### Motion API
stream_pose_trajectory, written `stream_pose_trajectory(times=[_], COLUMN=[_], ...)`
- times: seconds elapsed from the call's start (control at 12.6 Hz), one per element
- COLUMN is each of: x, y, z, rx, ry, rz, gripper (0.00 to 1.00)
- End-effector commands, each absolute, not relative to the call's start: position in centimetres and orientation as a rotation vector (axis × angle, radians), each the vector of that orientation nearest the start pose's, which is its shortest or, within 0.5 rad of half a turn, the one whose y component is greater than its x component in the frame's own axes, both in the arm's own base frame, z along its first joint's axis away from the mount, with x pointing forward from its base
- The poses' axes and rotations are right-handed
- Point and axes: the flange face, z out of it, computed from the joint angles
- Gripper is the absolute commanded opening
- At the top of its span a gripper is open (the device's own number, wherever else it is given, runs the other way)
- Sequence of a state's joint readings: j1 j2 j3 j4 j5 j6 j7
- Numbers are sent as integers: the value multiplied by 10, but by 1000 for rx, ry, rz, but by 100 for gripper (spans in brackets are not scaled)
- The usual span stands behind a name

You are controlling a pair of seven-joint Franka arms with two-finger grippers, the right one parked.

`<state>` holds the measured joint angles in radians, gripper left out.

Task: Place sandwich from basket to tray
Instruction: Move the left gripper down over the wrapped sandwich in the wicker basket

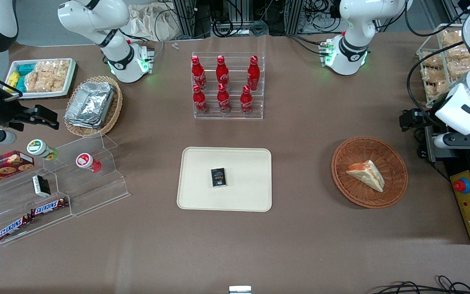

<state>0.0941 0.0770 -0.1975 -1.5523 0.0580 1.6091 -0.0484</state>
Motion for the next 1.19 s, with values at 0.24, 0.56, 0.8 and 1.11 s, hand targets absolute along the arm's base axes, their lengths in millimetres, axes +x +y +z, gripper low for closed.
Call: stream_pose_trajectory(times=[0.24,0.56,0.8,1.11], x=[590,613,618,640], y=[-49,-39,-21,-13], z=[583,524,471,397], rx=[-3131,-3114,-3099,-2980], ry=[82,-413,-616,-848], rz=[91,191,100,129], gripper=[100,100,100,100])
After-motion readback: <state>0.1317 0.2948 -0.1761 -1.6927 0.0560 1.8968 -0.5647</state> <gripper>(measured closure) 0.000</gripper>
